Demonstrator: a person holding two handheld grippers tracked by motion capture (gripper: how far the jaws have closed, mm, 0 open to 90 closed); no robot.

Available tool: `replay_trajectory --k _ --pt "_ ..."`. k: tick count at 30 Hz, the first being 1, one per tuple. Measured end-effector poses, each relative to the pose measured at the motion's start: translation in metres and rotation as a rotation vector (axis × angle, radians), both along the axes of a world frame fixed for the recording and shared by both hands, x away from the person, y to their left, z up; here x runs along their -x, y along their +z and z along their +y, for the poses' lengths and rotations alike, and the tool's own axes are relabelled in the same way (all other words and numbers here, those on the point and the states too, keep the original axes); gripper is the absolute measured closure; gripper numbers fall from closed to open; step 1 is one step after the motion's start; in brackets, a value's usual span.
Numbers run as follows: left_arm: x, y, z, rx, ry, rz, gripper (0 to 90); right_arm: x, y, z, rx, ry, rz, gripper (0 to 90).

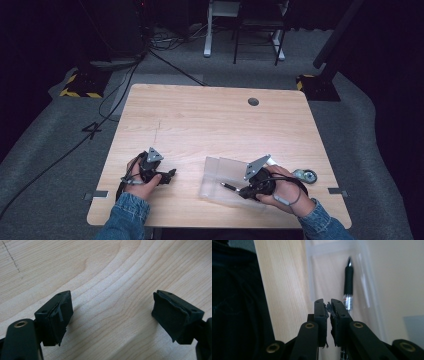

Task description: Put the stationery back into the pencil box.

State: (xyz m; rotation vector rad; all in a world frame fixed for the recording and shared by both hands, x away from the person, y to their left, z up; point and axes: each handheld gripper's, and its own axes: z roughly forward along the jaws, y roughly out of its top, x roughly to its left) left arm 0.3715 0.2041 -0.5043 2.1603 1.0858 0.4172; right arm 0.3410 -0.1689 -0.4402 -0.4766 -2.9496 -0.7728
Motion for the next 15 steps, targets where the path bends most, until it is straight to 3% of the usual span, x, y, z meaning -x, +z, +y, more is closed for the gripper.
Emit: replay_trajectory --k 2,15 --pt "0.0 0.0 0.0 -0.002 -0.001 -0.001 17.0 0.003 -0.006 0.001 0.037 0.009 0.018 82.3" --pt "0.0 0.0 0.0 -0.002 -0.001 -0.001 17.0 -0.001 -0.025 0.0 0.096 -0.013 0.017 65.9"
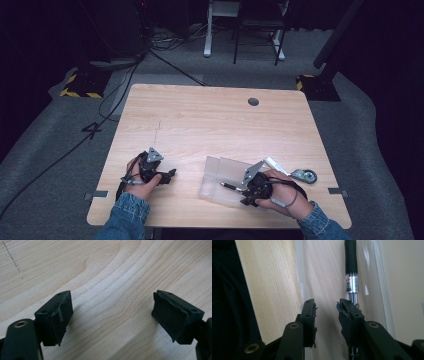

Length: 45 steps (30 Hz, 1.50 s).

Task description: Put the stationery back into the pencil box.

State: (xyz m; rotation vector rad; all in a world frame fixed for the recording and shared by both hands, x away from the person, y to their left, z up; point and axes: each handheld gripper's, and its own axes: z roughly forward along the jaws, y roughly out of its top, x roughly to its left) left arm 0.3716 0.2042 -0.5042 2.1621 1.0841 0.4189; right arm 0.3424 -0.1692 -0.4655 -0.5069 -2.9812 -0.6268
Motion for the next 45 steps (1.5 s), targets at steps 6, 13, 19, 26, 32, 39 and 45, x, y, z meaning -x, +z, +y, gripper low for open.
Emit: replay_trajectory --k 6,13,19,26,32,39,45 --pt "0.0 0.0 0.0 0.0 0.0 0.0 17.0 0.0 -0.002 0.001 0.006 0.012 -0.033 58.6" --pt "0.0 0.0 0.0 0.003 0.002 0.001 17.0 -0.001 -0.001 -0.001 0.002 0.008 -0.038 57.1" --pt "0.0 0.0 0.0 0.0 0.0 0.0 17.0 -0.002 0.023 -0.014 -0.086 -0.033 -0.05 56.9" --pt "-0.001 0.0 -0.001 0.0 -0.006 0.003 15.8 -0.004 0.048 -0.036 -0.143 -0.093 -0.126 53.2" --pt "-0.006 -0.001 -0.005 0.001 -0.014 0.008 12.9 -0.013 0.059 -0.075 -0.138 -0.209 -0.202 46.4" --pt "-0.013 -0.001 -0.012 0.0 -0.023 0.017 9.4 -0.019 0.059 -0.119 -0.12 -0.327 -0.241 42.5" --pt "-0.014 0.0 -0.013 -0.011 -0.03 0.014 9.1 -0.027 0.051 -0.145 -0.078 -0.387 -0.243 39.6"
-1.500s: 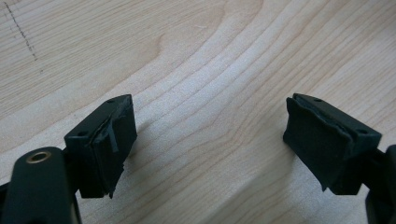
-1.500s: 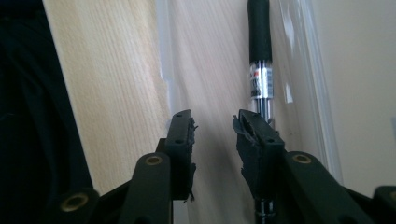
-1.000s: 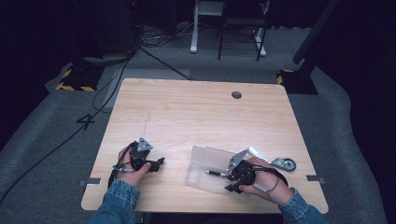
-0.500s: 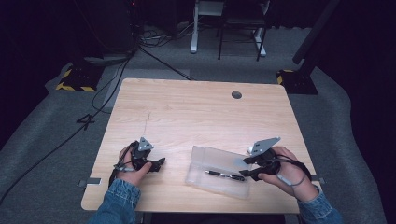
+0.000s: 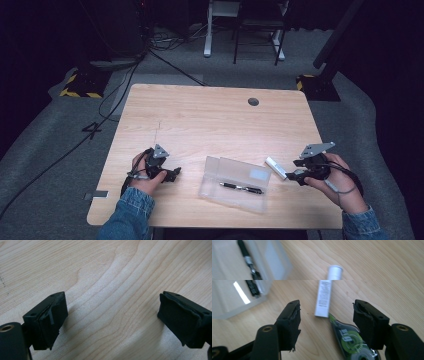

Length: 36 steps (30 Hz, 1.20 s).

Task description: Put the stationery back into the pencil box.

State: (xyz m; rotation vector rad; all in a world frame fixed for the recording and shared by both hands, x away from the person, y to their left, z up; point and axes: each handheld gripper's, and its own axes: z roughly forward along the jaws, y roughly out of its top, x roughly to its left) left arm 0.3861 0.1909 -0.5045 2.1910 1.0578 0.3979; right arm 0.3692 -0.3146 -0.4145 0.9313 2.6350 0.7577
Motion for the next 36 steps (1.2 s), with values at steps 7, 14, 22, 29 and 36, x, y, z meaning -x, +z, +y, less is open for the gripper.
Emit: replay_trajectory --k 7,14,22,29,36 --pt "0.0 0.0 0.0 0.0 0.0 0.0 9.1 -0.012 -0.015 -0.021 0.027 -0.051 0.019 35.0" --pt "0.0 0.0 0.0 0.0 0.0 0.0 9.2 -0.021 -0.031 -0.031 0.068 -0.061 0.046 32.8" --pt "0.0 0.0 0.0 0.0 0.0 0.0 9.2 -0.027 -0.047 -0.033 0.083 -0.033 0.093 32.3" --pt "0.001 0.0 -0.001 0.004 0.0 -0.001 9.5 -0.029 -0.053 -0.036 0.095 -0.035 0.125 34.6" --pt "0.001 0.0 -0.001 0.005 -0.002 0.0 9.5 -0.029 -0.056 -0.038 0.086 -0.07 0.159 47.7"
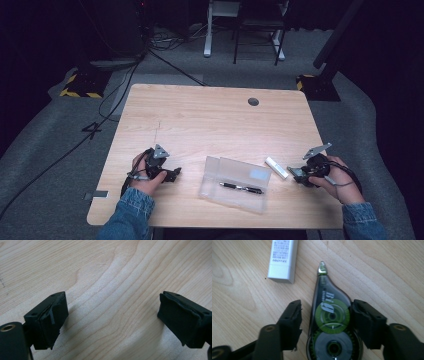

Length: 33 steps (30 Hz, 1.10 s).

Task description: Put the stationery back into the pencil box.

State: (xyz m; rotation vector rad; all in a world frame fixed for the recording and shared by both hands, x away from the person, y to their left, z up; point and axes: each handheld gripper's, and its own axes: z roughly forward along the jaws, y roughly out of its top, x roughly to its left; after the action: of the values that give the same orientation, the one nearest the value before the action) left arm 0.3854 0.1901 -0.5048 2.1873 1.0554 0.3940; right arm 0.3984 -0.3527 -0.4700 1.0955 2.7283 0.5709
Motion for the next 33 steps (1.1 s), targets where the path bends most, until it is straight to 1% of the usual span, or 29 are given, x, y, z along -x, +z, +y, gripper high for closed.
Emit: replay_trajectory --k 1,6,13,17,22,25,29,33 --pt "0.0 0.0 0.0 0.0 0.001 0.001 9.5 0.0 0.0 0.0 0.001 -0.008 0.003 49.7" --pt "0.0 0.0 0.0 -0.001 0.002 0.003 9.4 0.0 0.001 0.0 0.001 -0.029 0.001 51.0" --pt "0.0 0.0 0.0 -0.001 0.0 0.001 9.5 0.0 0.001 0.001 -0.012 -0.097 0.017 51.3" --pt "0.0 0.0 0.0 -0.002 0.003 0.002 9.6 0.0 0.002 0.0 -0.017 -0.113 0.022 51.5" --pt "0.0 0.0 0.0 -0.001 0.001 0.0 9.6 0.0 0.002 -0.001 -0.04 -0.127 0.035 51.6" --pt "0.0 0.0 0.0 -0.001 -0.001 -0.002 9.6 0.001 0.006 -0.001 -0.043 -0.127 0.024 51.7" --pt "0.0 0.0 0.0 -0.001 0.0 -0.002 9.6 0.003 0.015 -0.003 -0.066 -0.136 0.016 51.8" --pt "0.0 0.0 0.0 -0.001 0.0 -0.003 9.7 0.007 0.025 -0.006 -0.089 -0.147 -0.008 51.8"
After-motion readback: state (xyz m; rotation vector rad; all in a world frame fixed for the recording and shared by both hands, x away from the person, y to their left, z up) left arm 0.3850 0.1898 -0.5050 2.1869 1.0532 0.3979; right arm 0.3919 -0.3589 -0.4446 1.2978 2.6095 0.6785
